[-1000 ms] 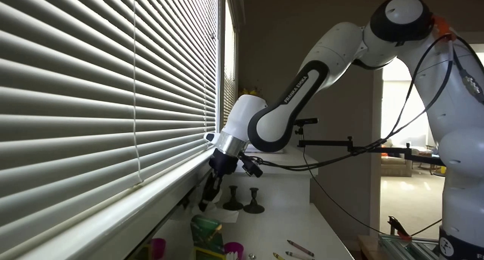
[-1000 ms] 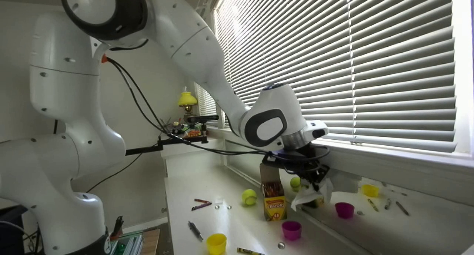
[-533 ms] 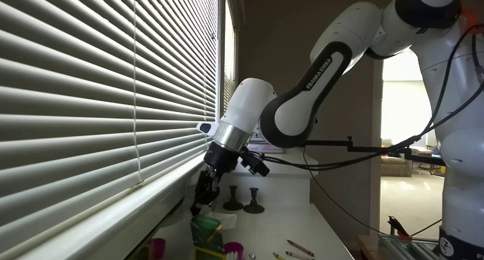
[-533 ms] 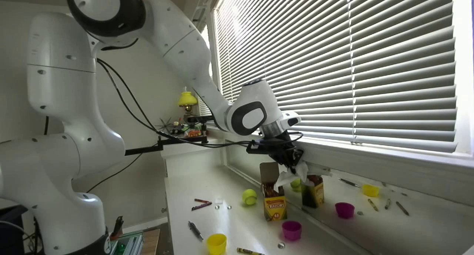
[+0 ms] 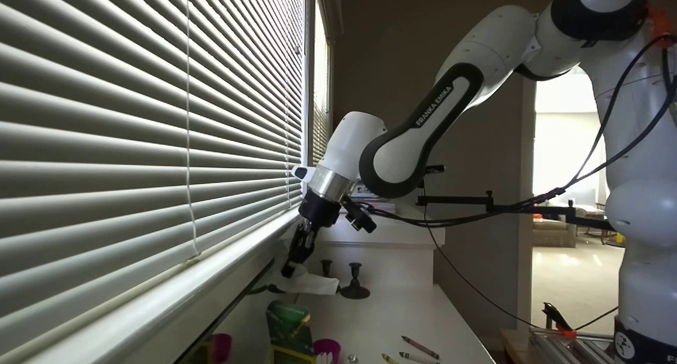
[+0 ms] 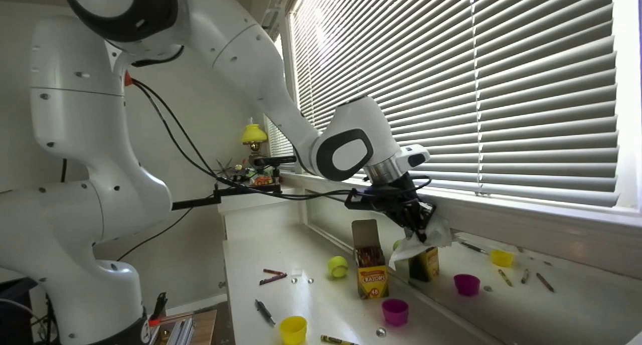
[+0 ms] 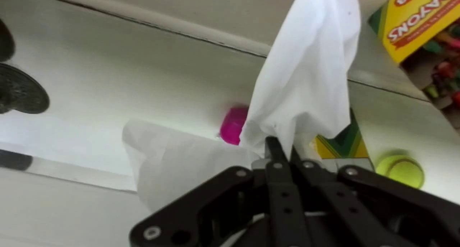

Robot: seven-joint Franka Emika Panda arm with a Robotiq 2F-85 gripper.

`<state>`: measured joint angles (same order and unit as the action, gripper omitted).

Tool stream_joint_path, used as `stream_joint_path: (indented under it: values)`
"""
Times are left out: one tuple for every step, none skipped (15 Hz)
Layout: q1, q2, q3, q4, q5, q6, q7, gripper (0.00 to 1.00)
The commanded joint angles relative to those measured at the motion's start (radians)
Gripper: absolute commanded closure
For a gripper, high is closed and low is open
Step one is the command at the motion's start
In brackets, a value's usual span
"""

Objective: Use the napkin to wipe the reflective part below the window

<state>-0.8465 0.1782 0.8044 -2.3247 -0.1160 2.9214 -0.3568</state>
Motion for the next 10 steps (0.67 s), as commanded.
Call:
stream_joint_path:
  values:
    - [-0.046,-0.016,-0.023,0.023,0.01,-0.051,-0.011,1.0]
    - [-0.054,-0.013,-0.034,0.032,0.004,-0.063,-0.006,1.0]
    - [-0.061,-0.008,-0.039,0.039,0.003,-0.073,-0.006,1.0]
    - [-0.064,-0.01,-0.045,0.04,-0.002,-0.085,-0.003,1.0]
    - [-0.066,-0.015,-0.045,0.036,-0.002,-0.098,-0.005,1.0]
    - [-0.064,-0.03,-0.046,0.022,-0.008,-0.113,-0.002,1.0]
    - [-0.078,-0.031,-0.019,0.012,0.028,-0.136,-0.031,1.0]
    - [-0.09,-0.039,0.01,-0.002,0.074,-0.169,-0.05,1.0]
    - [-0.097,-0.064,0.03,-0.028,0.096,-0.201,-0.065,1.0]
    - [-0.1,-0.088,0.046,-0.048,0.114,-0.228,-0.072,1.0]
